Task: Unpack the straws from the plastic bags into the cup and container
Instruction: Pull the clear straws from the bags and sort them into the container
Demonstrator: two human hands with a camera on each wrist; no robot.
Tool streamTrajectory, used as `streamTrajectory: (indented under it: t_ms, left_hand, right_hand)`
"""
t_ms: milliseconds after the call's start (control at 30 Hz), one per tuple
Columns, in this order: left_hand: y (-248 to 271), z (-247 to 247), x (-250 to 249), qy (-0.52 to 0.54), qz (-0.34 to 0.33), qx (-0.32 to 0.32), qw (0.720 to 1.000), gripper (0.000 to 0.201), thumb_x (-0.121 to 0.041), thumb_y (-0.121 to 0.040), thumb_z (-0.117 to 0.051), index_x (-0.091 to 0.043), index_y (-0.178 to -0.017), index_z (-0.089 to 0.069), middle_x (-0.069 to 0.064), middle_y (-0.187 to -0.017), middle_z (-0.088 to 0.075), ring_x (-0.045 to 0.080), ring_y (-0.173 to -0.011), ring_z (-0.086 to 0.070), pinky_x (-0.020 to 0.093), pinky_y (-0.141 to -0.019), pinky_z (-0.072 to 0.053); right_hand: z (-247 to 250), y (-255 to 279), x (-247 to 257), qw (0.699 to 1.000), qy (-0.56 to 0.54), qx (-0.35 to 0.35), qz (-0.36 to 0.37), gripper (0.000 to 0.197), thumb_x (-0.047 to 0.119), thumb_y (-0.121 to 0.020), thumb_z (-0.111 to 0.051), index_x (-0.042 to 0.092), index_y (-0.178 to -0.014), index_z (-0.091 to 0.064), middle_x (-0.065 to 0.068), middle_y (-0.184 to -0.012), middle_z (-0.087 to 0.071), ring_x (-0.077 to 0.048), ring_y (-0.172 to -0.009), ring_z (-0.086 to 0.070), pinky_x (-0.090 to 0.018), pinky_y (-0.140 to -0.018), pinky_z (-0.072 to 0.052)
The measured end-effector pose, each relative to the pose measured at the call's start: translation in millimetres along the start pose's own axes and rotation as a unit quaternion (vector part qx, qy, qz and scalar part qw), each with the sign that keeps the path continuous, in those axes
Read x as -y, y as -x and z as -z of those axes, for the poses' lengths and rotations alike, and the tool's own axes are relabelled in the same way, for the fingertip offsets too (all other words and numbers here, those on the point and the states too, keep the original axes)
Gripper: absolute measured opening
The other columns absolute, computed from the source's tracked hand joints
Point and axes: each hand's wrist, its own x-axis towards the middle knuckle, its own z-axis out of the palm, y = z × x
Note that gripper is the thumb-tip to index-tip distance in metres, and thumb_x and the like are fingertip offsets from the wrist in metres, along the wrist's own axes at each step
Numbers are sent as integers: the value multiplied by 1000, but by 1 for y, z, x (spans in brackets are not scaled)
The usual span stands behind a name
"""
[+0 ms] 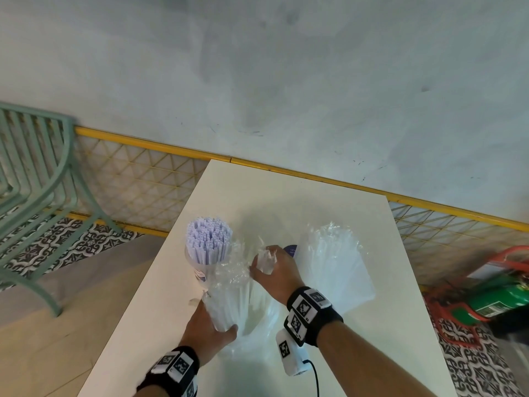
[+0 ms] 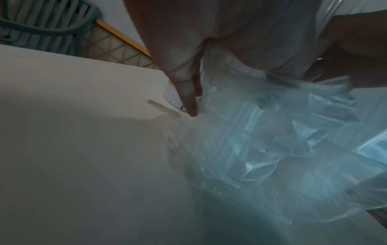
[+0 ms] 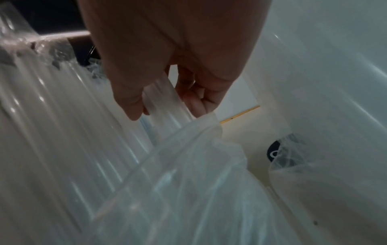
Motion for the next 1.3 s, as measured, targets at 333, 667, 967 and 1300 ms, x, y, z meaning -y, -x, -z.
streamTrajectory:
  t_ms: [333, 667, 967, 1300]
  left_hand:
    - [0, 1, -1, -10, -30, 1, 999, 83, -55, -52, -73, -9, -119, -57, -2, -101, -67, 12, -96, -64, 30, -89, -51]
    - [-3, 0, 4, -16, -26, 5, 1000, 86, -58, -50, -73, -10, -119, -58, -3, -104, -68, 10, -99, -64, 35, -96, -51]
    - [2, 2, 0, -19, -26, 5, 999, 87, -60, -51, -72, -15, -124, -55, -2, -105, -66, 12, -99, -64, 33, -92, -52]
    - [5, 4, -1, -19, -35, 5, 999, 81, -52, -58, -76, -17, -126, -52, -3, -108, -64, 13, -102, -62, 32, -92, -50]
  right_hand:
    - [27, 5, 27, 996, -43, -75, 37, 19, 33, -77, -75, 18, -86, -68, 7, -82, -70, -7, -74, -66, -19, -68, -55]
    - [6, -21, 13, 995, 53, 88, 2, 77, 52, -68, -69, 18, -134, -48, 1, -127, -63, -21, -112, -63, -32, -92, -53]
    - [5, -34, 22, 985, 57, 160, 23, 50, 29, -75, -77, 24, -121, -58, 8, -113, -66, -21, -110, -63, -38, -95, -52]
    - [38, -14, 48, 991, 89, 70, 75, 29, 39, -84, -74, 11, -92, -71, 3, -85, -70, -12, -78, -68, -21, -75, -54]
